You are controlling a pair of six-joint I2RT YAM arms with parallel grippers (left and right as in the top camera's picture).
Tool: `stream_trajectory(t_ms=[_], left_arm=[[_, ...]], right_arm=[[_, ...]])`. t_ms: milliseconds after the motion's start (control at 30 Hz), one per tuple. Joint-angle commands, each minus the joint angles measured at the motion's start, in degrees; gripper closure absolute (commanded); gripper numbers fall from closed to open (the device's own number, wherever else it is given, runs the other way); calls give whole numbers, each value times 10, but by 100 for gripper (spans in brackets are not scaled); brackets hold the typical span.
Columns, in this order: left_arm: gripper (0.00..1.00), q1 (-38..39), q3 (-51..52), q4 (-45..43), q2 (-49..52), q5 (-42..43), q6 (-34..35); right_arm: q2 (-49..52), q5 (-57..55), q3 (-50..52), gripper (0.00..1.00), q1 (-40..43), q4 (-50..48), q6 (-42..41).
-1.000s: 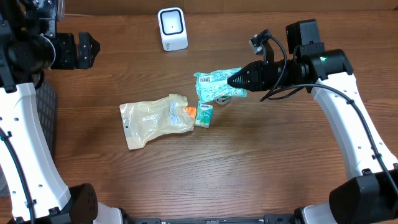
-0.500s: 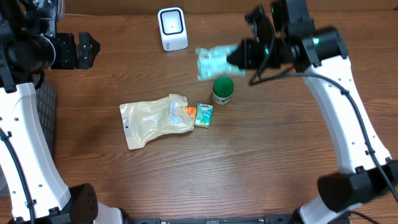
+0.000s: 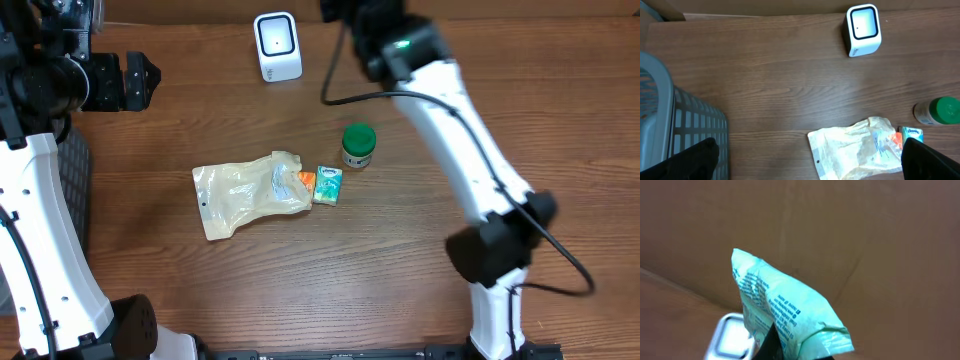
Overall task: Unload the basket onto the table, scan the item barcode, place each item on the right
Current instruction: 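Carry the wipes pack to the scanner and present it to the window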
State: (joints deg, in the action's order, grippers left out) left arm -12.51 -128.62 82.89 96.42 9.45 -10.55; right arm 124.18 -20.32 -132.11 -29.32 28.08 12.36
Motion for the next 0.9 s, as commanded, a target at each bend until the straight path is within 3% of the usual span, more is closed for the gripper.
stream_trajectory(t_ms=[0, 167, 467, 867], left_arm=[[1, -2, 0, -1, -4, 7, -8], [0, -2, 0, -1, -4, 7, -8], [1, -2, 0, -1, -4, 7, -8], [0, -2, 0, 0, -4, 7, -8]], right_arm=[[50, -82, -10, 96, -13, -61, 179], [120, -82, -10, 96, -20, -153, 338], [191, -79, -10, 96, -24, -199, 449], [209, -1, -10, 96, -37, -163, 467]])
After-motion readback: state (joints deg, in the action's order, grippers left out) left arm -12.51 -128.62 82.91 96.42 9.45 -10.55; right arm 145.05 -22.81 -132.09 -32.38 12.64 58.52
